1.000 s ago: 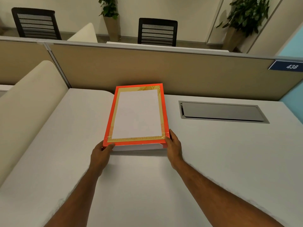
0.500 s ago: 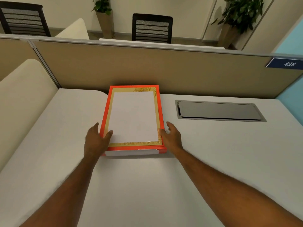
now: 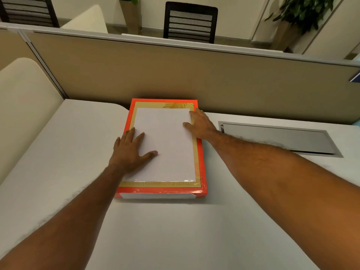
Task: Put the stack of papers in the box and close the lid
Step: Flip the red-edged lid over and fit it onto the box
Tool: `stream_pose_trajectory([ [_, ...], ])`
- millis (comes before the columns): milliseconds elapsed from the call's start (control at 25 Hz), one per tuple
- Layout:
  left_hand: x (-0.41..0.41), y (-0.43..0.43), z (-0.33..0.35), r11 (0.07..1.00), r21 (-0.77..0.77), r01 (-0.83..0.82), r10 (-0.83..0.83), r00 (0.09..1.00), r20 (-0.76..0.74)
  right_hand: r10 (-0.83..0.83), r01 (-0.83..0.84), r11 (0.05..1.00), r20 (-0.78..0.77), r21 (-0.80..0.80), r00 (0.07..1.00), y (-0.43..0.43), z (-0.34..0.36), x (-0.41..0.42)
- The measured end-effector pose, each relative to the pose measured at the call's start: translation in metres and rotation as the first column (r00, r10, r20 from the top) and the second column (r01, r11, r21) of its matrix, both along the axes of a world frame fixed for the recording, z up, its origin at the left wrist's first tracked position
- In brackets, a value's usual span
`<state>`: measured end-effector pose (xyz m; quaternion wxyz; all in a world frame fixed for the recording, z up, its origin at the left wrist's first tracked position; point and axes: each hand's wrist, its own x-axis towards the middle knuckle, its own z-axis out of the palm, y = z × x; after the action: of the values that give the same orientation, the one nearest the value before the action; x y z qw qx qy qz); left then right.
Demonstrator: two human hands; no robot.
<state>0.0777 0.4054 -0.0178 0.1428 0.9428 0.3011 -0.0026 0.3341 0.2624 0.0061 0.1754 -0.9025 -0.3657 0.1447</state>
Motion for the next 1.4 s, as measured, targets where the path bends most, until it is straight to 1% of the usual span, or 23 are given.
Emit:
stream_pose_trajectory([
  [200,0.009,0.009,-0.008,0.999,0.036,0.029,-0.030,0.999,0.021,0.018,-0.018,1.000,-0.003,0.000,1.000,0.005,-0.020,0.012],
  [360,0.009,0.009,-0.013,0.998,0.056,0.018,-0.020,0.999,0.036,0.005,-0.005,1.000,0.041,0.020,0.999,0.006,-0.028,0.012],
  [440,0.008,0.009,-0.010,0.999,0.044,0.022,-0.024,0.999,0.033,0.003,-0.003,1.000,0.009,0.000,1.000,0.008,-0.027,0.011],
  [520,0.007,0.007,-0.007,0.999,0.037,0.026,-0.027,0.999,0.027,-0.008,0.007,1.000,-0.060,-0.010,0.998,0.007,-0.024,0.004],
  [600,0.000,0.002,-0.004,0.999,0.050,0.011,-0.013,0.999,0.034,-0.022,0.026,0.999,-0.112,0.035,0.993,-0.001,-0.024,-0.012],
  [680,-0.012,-0.007,-0.004,0.998,0.066,-0.008,0.004,0.999,0.052,-0.025,0.032,0.995,-0.081,0.092,0.996,-0.020,-0.029,-0.039],
  [760,-0.024,-0.014,-0.004,0.998,0.068,-0.006,0.002,0.999,0.050,-0.019,0.023,0.995,-0.045,0.097,0.999,-0.043,-0.036,-0.069],
  [840,-0.036,-0.021,-0.002,0.998,0.065,0.005,-0.007,1.000,0.029,-0.014,0.019,0.995,-0.059,0.097,0.998,-0.063,-0.040,-0.096],
  [960,-0.054,-0.030,0.000,0.999,0.037,0.010,-0.012,0.999,0.047,-0.028,0.042,0.990,-0.099,0.138,0.995,-0.087,-0.043,-0.125],
  [1200,-0.070,-0.043,-0.001,0.999,-0.049,-0.013,0.017,0.997,0.080,-0.043,0.059,0.986,-0.103,0.157,0.994,-0.109,-0.052,-0.152],
  [1400,-0.069,-0.043,0.001,0.995,-0.098,-0.011,0.019,0.997,0.078,-0.043,0.051,0.992,-0.074,0.112,0.996,-0.108,-0.052,-0.151],
])
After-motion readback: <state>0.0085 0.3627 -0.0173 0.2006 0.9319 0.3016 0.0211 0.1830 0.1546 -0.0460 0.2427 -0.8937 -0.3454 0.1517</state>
